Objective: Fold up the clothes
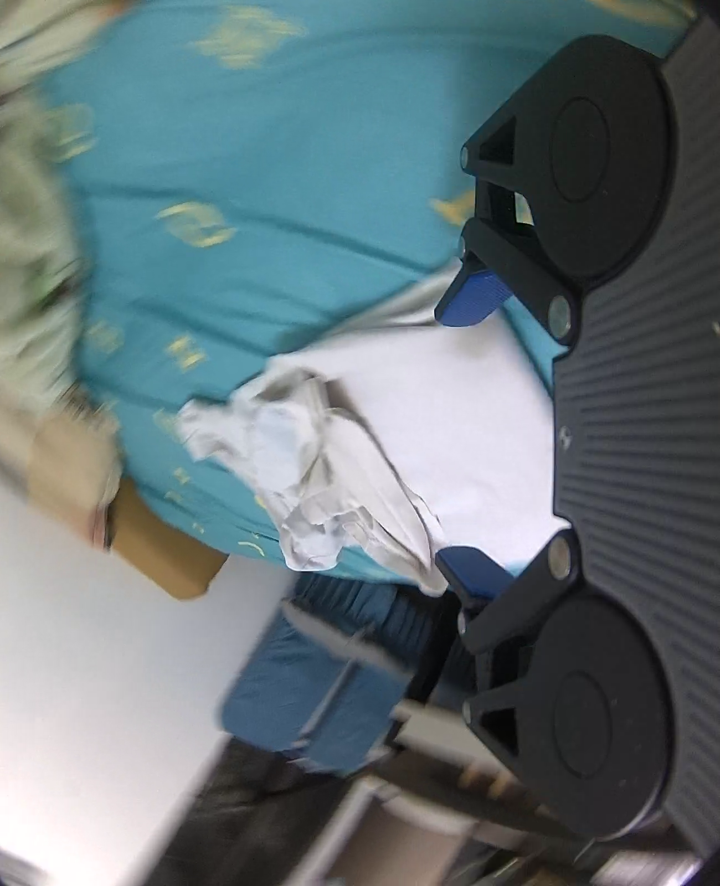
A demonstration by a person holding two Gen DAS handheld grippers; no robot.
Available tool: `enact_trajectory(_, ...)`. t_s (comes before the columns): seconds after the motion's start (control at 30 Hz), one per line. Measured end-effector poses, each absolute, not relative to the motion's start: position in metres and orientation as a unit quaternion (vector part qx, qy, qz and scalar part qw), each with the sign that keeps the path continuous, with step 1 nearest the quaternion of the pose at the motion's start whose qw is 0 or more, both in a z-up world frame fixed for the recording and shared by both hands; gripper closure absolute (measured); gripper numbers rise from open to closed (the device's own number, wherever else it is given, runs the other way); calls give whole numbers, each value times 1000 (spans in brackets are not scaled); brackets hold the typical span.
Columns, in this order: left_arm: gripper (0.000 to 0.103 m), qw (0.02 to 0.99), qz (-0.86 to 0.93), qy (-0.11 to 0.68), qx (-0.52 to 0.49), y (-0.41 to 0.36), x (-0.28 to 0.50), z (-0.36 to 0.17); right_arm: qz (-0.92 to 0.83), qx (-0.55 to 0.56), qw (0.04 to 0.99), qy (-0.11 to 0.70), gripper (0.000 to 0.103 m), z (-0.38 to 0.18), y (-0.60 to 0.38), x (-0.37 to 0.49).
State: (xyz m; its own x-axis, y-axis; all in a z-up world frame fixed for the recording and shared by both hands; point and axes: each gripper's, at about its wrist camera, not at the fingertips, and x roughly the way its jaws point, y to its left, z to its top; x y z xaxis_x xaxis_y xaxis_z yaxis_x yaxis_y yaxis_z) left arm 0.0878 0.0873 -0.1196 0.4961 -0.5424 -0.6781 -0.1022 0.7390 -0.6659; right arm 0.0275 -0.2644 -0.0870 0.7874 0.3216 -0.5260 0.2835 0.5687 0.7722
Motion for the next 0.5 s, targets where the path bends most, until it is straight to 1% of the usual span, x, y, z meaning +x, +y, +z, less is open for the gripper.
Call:
enact_trajectory(0.07,2,755,-150,492,-406,94,94,-139,7,511,794,331,14,-101,-266,27)
enact_trajectory(0.1,3,738,-152,494,-434,97,97,-147,8,525,782,335,15,-107,-264,29)
enact_trajectory(0.13,5,726,-149,494,-454,100,100,-154,10,539,771,340,19,-114,-263,30)
enact_trajectory(0.23,6,720,-143,481,-480,104,104,-162,11,576,737,354,23,-132,-259,35)
enact_trajectory(0.3,11,728,-132,473,-478,104,104,-162,6,589,720,367,25,-142,-255,38)
enact_trajectory(0.33,16,734,-124,469,-474,104,104,-161,3,593,713,375,25,-147,-253,39)
enact_trajectory(0.37,24,740,-115,466,-472,105,104,-161,0,599,705,379,25,-151,-252,39)
enact_trajectory(0.4,27,742,-106,463,-472,106,105,-161,-3,605,698,383,25,-155,-251,40)
enact_trajectory(0.43,33,742,-99,461,-476,108,106,-163,-12,608,696,382,26,-158,-250,39)
enact_trajectory(0.47,40,741,-93,458,-482,111,107,-164,-17,610,696,377,28,-159,-250,39)
enact_trajectory(0.5,42,741,-89,457,-484,112,109,-166,-23,608,700,373,36,-159,-250,40)
